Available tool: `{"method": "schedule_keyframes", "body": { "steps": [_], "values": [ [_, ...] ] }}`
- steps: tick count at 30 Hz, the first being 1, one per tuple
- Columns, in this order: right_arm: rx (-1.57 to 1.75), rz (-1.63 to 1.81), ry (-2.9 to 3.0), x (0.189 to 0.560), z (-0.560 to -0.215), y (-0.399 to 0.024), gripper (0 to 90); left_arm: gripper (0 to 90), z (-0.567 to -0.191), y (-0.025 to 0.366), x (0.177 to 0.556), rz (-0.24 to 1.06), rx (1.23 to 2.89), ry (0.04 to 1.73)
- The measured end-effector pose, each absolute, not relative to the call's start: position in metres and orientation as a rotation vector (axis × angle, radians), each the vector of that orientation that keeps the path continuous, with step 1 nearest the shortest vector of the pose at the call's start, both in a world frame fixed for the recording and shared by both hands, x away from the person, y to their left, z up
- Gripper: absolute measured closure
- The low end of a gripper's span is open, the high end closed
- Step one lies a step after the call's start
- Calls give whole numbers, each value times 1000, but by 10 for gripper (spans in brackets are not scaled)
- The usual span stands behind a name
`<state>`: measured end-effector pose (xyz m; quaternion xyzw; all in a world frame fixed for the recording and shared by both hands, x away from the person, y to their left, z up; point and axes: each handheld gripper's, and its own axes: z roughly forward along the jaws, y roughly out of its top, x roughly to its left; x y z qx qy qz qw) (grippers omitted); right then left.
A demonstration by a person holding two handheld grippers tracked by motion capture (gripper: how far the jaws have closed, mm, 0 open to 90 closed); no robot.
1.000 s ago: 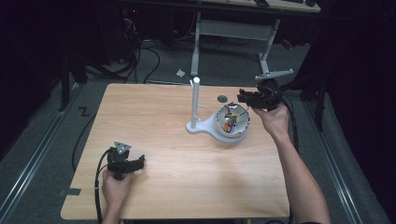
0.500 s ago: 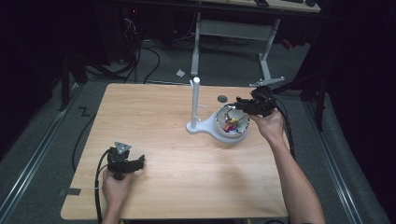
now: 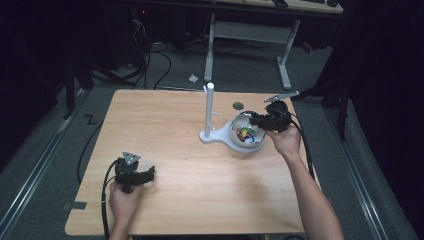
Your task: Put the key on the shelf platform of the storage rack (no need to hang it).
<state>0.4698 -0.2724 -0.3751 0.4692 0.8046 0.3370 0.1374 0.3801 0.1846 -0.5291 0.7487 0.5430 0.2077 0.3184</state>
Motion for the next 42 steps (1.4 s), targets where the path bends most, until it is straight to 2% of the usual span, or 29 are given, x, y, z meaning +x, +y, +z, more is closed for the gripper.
{"method": "schedule_keyframes", "body": {
  "steps": [25,34,38,42],
  "values": [
    [1505,832,2369,482,-431,-271,700,175,-529,185,380,546,1970,1428],
    [1525,805,2369,483,-436,-273,692,175,-529,185,380,547,1968,1429],
    [1531,804,2353,482,-436,-273,617,175,-529,185,380,547,1968,1429],
    [1528,812,2338,480,-434,-273,588,175,-529,185,380,546,1970,1428]
  ]
}}
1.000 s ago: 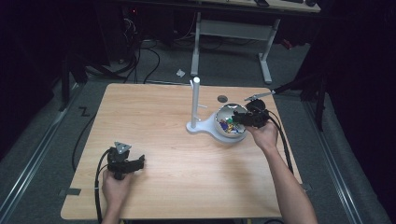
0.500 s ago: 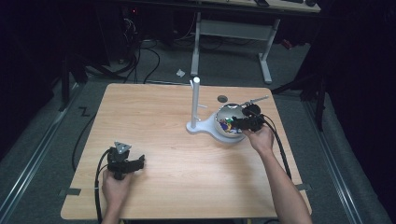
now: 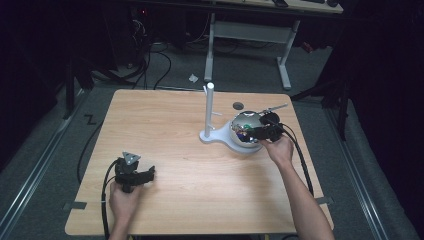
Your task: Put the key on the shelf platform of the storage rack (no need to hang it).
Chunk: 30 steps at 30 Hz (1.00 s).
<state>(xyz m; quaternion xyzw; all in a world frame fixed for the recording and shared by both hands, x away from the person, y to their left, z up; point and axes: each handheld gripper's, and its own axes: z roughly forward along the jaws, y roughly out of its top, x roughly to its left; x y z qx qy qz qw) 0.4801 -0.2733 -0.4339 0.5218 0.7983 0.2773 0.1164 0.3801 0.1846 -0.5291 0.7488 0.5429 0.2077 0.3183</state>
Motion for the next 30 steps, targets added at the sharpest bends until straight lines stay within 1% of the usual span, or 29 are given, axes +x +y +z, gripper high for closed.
{"method": "schedule_keyframes", "body": {
  "steps": [10,24,30],
  "values": [
    [1470,883,2262,467,-413,-278,512,175,-529,185,380,547,1968,1429],
    [1443,960,2151,442,-381,-299,504,175,-529,184,380,548,1966,1430],
    [1467,970,2126,430,-382,-310,498,175,-529,184,380,547,1968,1429]
  ]
}}
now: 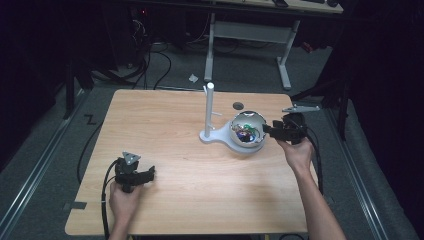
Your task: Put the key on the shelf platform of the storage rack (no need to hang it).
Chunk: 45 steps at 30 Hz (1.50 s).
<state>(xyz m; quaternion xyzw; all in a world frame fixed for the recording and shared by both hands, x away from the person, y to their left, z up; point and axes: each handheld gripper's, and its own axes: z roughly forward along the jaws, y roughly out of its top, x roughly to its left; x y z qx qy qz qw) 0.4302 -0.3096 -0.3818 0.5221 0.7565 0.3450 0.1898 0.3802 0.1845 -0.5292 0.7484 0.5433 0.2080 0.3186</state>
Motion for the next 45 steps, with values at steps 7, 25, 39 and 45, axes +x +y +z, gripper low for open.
{"method": "schedule_keyframes", "body": {
  "steps": [7,25,39,45],
  "values": [
    [1471,999,2088,416,-379,-319,497,175,-529,184,380,548,1969,1429],
    [1444,1057,2031,386,-369,-330,486,175,-529,184,380,548,1969,1429],
    [1490,1071,1984,357,-380,-348,486,175,-529,184,380,547,1972,1428],
    [1503,1084,1961,345,-386,-351,485,174,-529,184,380,547,1973,1428]
  ]
}}
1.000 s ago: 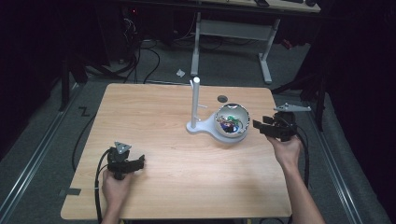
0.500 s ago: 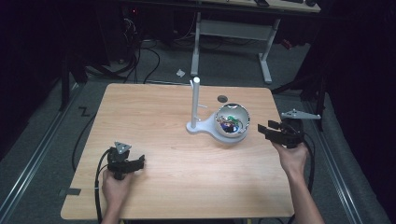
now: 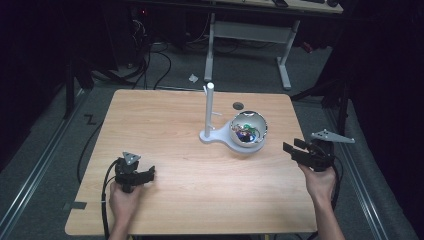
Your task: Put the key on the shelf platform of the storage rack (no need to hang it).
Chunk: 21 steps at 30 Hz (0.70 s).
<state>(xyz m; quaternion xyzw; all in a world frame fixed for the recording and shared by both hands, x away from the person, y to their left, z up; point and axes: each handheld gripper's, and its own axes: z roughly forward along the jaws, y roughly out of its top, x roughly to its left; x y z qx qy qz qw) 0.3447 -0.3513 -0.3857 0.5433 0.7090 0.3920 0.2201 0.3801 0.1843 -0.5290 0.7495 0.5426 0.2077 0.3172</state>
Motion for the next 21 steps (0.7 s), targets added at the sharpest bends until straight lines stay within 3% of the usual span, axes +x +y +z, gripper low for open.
{"method": "schedule_keyframes", "body": {
  "steps": [21],
  "values": [
    [1497,1138,1941,326,-406,-347,480,174,-529,184,380,547,1972,1428]
  ]
}}
